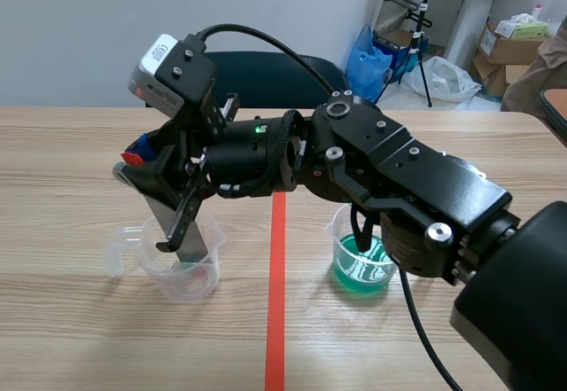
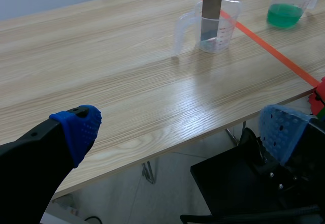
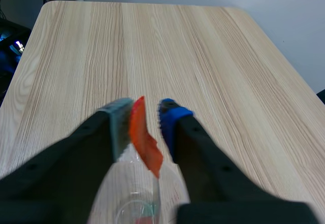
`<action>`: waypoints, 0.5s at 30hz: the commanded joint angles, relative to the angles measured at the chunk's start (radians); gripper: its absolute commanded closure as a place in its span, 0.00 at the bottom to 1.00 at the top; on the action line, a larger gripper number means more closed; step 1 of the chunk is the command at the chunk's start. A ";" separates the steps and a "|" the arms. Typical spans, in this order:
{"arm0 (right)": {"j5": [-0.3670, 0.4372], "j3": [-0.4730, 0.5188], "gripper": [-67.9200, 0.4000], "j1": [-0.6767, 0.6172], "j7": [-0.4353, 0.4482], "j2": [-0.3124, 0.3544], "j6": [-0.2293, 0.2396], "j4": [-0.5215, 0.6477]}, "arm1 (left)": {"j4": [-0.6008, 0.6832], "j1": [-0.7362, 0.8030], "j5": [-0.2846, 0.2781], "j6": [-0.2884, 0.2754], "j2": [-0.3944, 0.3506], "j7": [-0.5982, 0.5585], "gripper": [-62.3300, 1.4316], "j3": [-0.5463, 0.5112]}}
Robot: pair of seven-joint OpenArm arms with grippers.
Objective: Do the redox reaction experiment
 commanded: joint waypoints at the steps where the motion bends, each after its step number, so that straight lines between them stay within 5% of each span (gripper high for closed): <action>1: 0.008 0.002 0.59 0.020 0.014 -0.006 0.002 0.013 | 0.012 0.001 -0.009 -0.002 0.005 -0.046 0.00 -0.006; 9: 0.006 0.002 0.02 0.019 0.011 -0.006 0.008 0.013 | 0.012 0.001 -0.009 -0.002 0.005 -0.046 0.00 -0.006; 15: 0.005 0.002 0.00 0.017 -0.023 -0.006 0.008 0.013 | 0.012 0.001 -0.009 -0.002 0.005 -0.046 0.00 -0.006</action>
